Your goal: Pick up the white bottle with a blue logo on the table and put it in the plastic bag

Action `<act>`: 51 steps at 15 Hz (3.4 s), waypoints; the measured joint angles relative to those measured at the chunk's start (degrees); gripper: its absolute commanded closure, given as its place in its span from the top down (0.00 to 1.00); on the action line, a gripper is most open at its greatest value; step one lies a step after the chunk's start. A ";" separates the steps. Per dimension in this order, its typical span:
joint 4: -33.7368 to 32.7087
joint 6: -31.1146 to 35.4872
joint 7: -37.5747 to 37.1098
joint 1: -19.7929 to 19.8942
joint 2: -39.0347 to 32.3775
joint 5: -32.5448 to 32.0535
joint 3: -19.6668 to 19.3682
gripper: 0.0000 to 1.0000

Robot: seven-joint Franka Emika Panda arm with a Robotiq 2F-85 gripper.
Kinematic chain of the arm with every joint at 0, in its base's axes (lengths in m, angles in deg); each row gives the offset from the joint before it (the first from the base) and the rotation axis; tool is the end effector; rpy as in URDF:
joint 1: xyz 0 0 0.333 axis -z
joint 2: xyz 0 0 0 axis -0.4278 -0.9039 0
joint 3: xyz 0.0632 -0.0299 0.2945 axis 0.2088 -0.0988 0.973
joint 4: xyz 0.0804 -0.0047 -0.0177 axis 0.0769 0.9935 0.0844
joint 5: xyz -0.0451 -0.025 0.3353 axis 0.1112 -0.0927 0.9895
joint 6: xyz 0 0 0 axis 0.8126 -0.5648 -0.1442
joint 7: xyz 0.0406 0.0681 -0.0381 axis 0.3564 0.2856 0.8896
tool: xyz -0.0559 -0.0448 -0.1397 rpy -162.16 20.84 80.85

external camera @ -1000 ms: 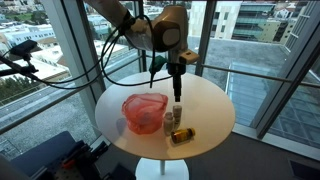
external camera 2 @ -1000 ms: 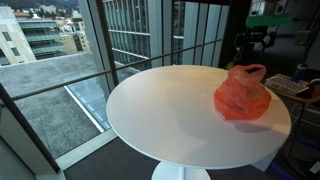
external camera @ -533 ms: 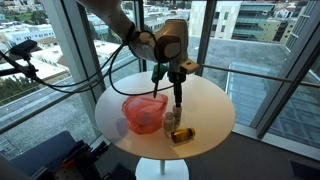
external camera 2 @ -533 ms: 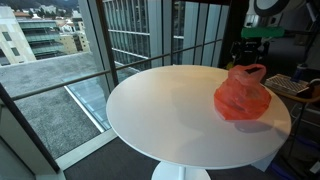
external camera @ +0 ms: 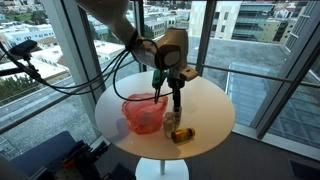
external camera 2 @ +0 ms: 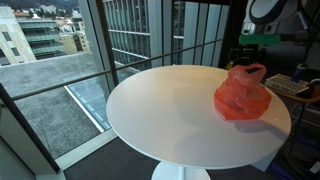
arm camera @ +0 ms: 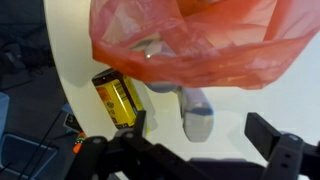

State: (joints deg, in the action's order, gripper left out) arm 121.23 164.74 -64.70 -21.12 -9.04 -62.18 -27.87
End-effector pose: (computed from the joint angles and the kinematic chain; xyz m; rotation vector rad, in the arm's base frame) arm 0.5518 -0.1052 0.2370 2.7551 -1.3521 0.0391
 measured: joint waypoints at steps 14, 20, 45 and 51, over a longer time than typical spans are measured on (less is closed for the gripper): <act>-2.62 0.20 0.06 -0.74 -3.32 0.01 -0.92 0.10; -3.28 0.27 0.06 -1.30 -1.77 0.01 -1.69 0.10; 7.56 -16.78 5.16 -4.11 26.84 -0.05 3.63 0.10; 11.93 -16.78 5.18 -4.12 26.86 -0.05 5.26 0.10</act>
State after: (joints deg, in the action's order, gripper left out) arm 133.16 147.96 -59.52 -25.24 17.82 -62.23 -22.61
